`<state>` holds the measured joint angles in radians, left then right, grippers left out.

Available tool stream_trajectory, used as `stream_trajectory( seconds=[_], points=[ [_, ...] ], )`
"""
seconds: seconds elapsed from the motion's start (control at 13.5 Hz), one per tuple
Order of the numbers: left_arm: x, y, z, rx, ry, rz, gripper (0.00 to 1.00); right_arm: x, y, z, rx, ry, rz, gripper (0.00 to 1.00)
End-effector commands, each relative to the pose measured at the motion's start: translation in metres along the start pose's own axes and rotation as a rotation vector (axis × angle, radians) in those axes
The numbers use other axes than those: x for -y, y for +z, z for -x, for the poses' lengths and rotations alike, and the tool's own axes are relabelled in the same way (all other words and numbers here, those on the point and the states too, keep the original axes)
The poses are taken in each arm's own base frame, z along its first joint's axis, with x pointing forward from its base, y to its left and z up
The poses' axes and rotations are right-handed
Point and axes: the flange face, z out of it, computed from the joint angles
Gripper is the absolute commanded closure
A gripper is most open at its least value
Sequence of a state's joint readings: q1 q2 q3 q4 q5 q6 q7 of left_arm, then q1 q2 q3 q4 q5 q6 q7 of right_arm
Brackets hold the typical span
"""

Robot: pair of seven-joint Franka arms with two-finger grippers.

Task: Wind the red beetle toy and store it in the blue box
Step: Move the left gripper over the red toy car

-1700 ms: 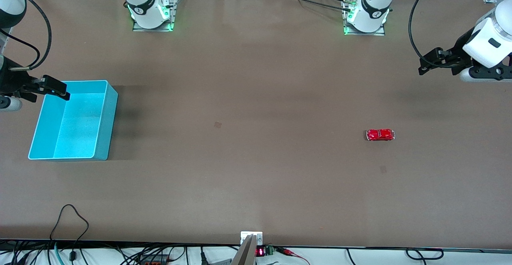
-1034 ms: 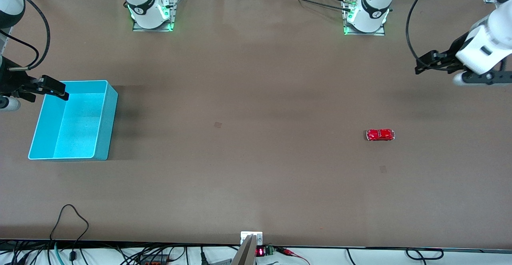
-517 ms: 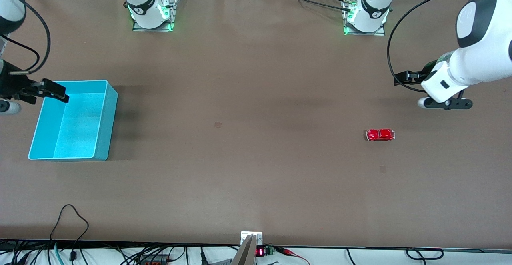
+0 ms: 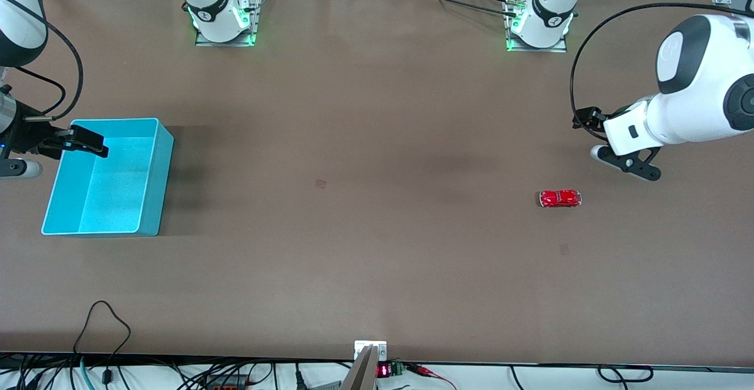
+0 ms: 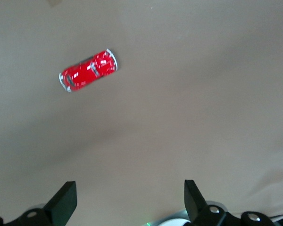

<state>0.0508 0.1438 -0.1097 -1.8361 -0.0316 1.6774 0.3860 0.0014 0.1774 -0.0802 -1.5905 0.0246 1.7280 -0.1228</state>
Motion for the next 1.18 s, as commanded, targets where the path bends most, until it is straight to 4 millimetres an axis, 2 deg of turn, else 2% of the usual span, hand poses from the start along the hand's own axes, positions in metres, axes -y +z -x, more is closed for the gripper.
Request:
stream_trajectory(
  seconds=[0.0,0.3,0.52,0.67,0.89,1.11],
  points=[
    [0.008,0.030,0.000,-0.025,0.208,-0.061,0.00,-0.009,0.004,0.004,0.013,0.022,-0.007,0.00],
    [0.015,0.081,-0.011,-0.096,0.632,-0.148,0.00,-0.004,0.011,0.001,0.028,0.000,-0.001,0.00],
    [0.023,0.108,-0.022,-0.066,0.814,-0.224,0.00,-0.005,0.021,0.001,0.061,0.000,-0.004,0.00],
    [0.031,0.122,-0.032,-0.073,0.920,-0.266,0.00,-0.001,0.025,0.005,0.104,0.007,-0.009,0.00],
    [0.054,0.157,-0.045,-0.092,1.053,-0.286,0.00,-0.003,0.026,0.008,0.124,0.017,-0.011,0.00],
    [0.067,0.180,-0.049,-0.104,1.112,-0.294,0.00,-0.003,0.028,0.010,0.147,0.017,-0.014,0.00]
  ],
)
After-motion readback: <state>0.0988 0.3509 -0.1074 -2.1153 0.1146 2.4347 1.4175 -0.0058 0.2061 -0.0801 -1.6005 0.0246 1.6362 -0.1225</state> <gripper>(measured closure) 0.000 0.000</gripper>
